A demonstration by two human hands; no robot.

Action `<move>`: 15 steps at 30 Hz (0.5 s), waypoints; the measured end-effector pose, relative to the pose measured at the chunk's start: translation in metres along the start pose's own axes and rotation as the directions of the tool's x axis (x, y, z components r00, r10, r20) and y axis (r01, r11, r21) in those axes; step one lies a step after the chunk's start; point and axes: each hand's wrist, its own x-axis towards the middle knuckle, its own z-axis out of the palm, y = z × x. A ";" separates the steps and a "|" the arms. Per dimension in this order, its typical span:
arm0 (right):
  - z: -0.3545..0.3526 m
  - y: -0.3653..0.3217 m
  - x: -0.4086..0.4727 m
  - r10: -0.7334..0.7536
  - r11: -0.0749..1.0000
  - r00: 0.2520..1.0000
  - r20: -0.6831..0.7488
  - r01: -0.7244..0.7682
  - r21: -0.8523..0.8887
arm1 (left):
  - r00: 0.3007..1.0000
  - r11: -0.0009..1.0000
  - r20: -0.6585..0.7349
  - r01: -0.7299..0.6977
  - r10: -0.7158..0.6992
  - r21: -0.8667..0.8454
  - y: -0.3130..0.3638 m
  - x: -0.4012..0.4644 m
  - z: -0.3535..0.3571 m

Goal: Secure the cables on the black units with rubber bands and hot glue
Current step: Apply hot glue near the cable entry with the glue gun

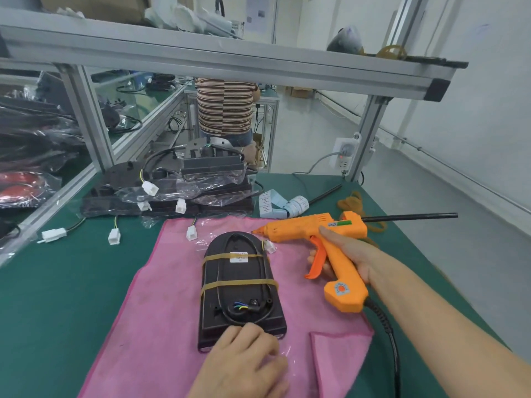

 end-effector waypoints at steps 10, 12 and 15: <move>0.021 -0.001 -0.019 -0.617 0.105 0.748 -0.245 -0.230 -0.967 | 0.998 0.998 0.066 0.013 -0.009 -0.056 -0.003 0.003 -0.009; 0.037 -0.004 -0.031 -0.728 -0.002 0.669 -0.149 -0.219 -0.976 | 0.982 0.983 -0.130 0.115 -0.134 -0.143 -0.008 0.005 -0.018; 0.069 0.005 -0.054 -0.742 0.069 0.671 0.004 0.081 -0.994 | 0.791 0.802 -0.203 0.504 -0.578 -0.321 -0.031 0.012 -0.036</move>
